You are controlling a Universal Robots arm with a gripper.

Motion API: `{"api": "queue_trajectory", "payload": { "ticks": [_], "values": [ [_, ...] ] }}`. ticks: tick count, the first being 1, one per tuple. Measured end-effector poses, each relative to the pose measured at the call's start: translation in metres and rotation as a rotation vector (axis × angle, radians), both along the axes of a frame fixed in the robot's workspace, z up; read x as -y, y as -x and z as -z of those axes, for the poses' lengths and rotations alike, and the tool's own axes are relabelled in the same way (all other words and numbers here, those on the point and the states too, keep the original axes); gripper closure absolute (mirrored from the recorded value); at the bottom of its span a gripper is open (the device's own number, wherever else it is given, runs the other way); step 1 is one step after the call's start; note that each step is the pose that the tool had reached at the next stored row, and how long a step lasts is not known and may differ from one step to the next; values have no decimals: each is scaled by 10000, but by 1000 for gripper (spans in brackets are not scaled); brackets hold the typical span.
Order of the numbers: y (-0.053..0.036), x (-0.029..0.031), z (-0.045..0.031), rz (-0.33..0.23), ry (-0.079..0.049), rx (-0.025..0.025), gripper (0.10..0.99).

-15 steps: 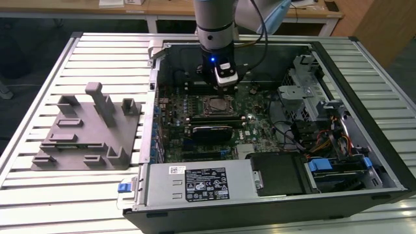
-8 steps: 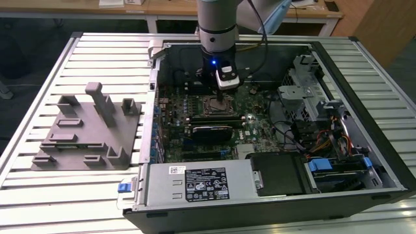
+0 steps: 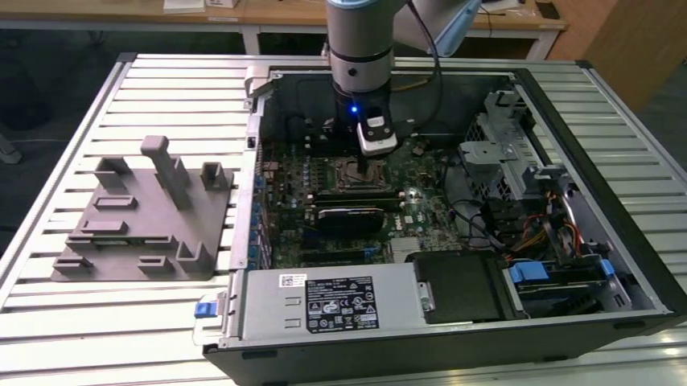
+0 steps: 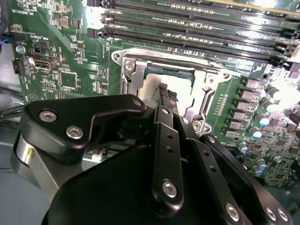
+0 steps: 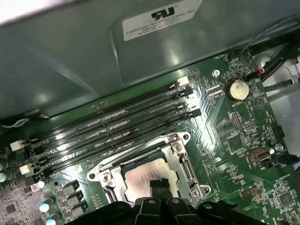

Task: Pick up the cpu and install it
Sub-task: 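Install the first cpu locking lever, then install the second cpu locking lever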

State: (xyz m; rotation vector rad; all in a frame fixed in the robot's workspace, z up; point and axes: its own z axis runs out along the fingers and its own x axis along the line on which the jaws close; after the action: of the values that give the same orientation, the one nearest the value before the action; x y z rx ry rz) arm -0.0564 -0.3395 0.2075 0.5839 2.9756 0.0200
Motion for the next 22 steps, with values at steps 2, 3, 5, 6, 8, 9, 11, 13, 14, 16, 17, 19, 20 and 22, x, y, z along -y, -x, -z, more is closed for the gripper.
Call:
{"api": "queue_trajectory", "payload": {
  "ticks": [2,3,5,6,8,9,11,13,14,16,17,19,20,22],
  "values": [
    [0,1,-1,-1,1,-1,980],
    [0,1,0,-1,0,-1,980],
    [1,2,-18,-2,2,-2,980],
    [0,1,-37,-1,2,-2,980],
    [0,1,-81,-2,0,0,980],
    [0,1,-104,-2,0,-1,980],
    [0,1,-141,-2,1,-1,980],
    [0,1,-149,-2,-1,0,980],
    [0,1,-151,-2,1,-1,980],
    [0,1,-153,-3,1,-1,980],
    [0,1,-153,-2,0,-1,980],
    [0,1,-153,-2,0,-1,980],
    [0,1,-153,-2,0,-1,980],
    [0,1,-154,-3,1,-1,980]
  ]
}}
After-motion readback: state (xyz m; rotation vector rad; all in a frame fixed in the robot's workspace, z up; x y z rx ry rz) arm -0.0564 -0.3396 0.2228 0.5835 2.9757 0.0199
